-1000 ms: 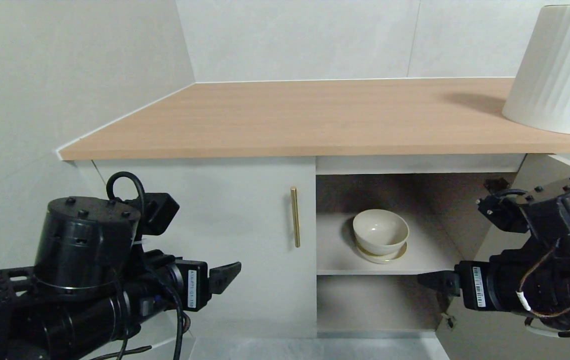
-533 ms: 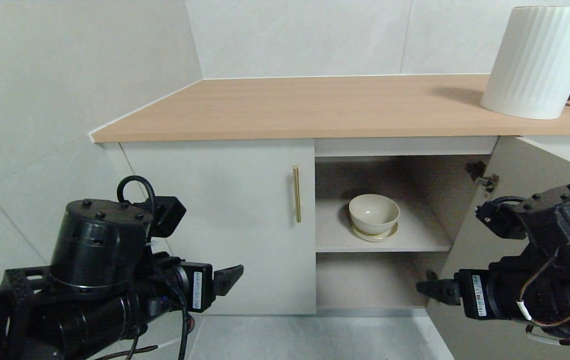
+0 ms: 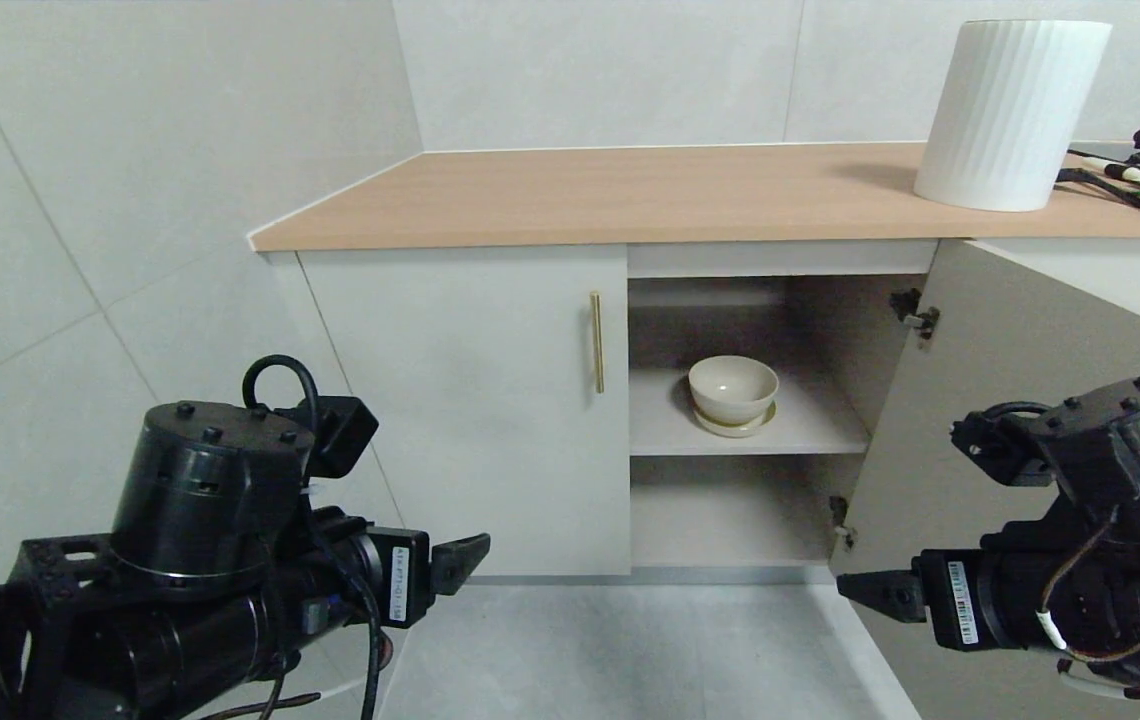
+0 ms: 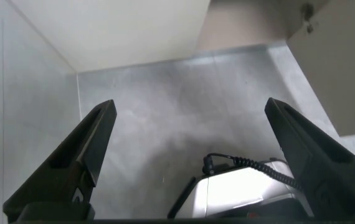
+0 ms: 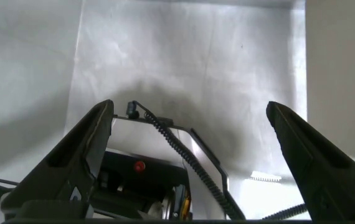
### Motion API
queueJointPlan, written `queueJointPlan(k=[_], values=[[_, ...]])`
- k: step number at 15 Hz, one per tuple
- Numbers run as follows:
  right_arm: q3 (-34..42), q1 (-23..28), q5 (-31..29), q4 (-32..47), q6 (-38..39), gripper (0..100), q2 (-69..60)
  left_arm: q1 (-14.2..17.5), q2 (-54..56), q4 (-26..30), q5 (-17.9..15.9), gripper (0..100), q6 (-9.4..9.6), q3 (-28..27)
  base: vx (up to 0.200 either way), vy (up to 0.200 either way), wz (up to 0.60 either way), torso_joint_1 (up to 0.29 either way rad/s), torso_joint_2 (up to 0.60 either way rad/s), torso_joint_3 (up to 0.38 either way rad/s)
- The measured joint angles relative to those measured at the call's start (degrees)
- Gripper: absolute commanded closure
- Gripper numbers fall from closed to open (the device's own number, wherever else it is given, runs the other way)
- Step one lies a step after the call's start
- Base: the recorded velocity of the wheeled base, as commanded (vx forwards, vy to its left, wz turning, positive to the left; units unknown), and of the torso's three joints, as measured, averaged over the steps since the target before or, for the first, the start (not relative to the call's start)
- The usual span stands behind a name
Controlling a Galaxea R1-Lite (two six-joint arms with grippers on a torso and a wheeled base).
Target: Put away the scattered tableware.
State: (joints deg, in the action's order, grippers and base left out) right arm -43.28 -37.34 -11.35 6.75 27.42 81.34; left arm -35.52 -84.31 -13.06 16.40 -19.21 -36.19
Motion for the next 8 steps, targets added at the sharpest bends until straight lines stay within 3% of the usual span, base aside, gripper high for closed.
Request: queueJointPlan(k=[2, 8], values=[[0.0, 0.0, 0.0, 0.1, -0.5, 0, 0.0, 0.0, -0.1, 0.0, 0.0, 0, 0.0, 0.0, -0.2, 0.0, 0.0, 0.0, 0.0, 0.005], [0.4, 0.0, -0.1, 0.0, -0.8, 0, 0.0, 0.0, -0.1, -0.1, 0.0, 0, 0.15, 0.4, 0.0, 0.0, 0.0, 0.0, 0.0, 0.0]])
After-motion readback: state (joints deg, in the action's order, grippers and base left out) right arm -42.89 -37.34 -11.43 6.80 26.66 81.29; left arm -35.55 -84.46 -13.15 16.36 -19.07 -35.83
